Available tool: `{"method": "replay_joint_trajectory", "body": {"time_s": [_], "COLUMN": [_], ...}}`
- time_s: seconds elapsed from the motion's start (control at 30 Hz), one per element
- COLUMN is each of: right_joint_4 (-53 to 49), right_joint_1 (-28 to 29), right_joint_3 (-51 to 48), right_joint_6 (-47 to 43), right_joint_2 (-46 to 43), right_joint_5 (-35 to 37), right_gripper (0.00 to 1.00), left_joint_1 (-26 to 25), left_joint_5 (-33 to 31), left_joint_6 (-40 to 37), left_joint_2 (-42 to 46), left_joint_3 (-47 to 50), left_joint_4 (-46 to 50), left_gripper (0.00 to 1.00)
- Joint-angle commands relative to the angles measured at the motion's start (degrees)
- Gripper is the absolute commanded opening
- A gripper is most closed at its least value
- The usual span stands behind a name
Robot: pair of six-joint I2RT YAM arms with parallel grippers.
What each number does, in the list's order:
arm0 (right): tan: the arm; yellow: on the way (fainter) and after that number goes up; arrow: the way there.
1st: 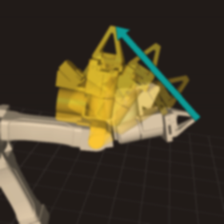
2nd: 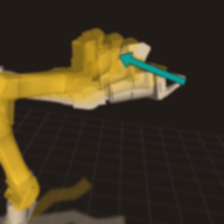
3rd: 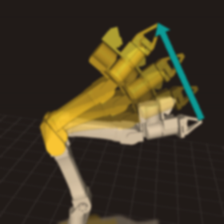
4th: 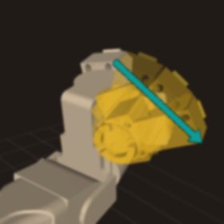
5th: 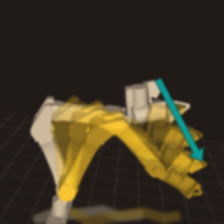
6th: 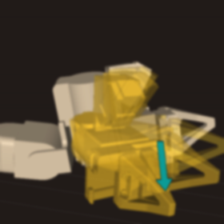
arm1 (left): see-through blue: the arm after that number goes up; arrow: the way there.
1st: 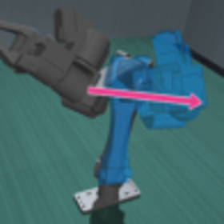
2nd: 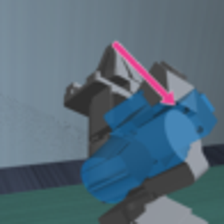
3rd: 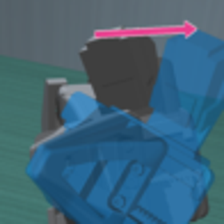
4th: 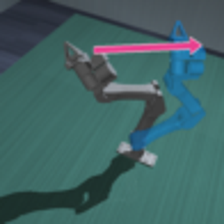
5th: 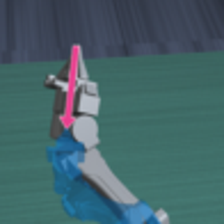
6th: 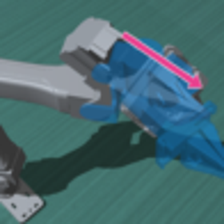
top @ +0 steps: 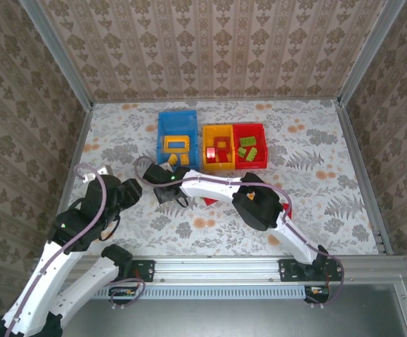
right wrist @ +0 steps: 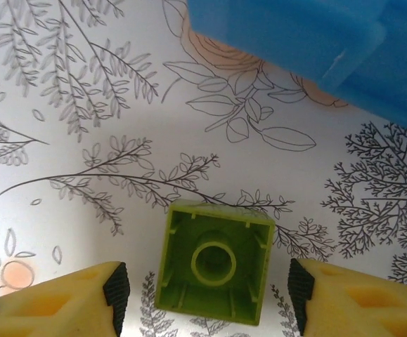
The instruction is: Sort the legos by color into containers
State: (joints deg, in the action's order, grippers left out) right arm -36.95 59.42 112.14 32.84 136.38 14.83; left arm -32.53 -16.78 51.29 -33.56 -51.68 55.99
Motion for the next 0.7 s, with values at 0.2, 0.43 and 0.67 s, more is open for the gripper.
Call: {"method": "replay_joint_trajectory", "body": {"time_s": [0.2,0.43,0.67], "right_joint_4": [-3.0,0.1,4.7], "right_joint_1": [-0.1,0.6,-0.7], "right_joint_3": [4.2,-1.8,-20.2], "right_joint_6": [1.3,-1.3,-2.3], "right_joint_2": [3.8,-5.2,-28.0], "right_joint_5": [1.8,4.2,8.8], "right_gripper": [0.37,0.25,0.24], "left_joint_1": [0.1,0.1,-0.8], "left_joint_5": [0.8,4.7,14.0], "left_joint_6": [-0.7,-2.1,-2.1], "left_joint_2": [0.6,0.4,-5.2], "left_joint_3": [-0.4,0.8,-1.9], "left_joint_4": [2.0,-1.3,-8.7], "left_gripper": [0.61,0.61,0.61]}}
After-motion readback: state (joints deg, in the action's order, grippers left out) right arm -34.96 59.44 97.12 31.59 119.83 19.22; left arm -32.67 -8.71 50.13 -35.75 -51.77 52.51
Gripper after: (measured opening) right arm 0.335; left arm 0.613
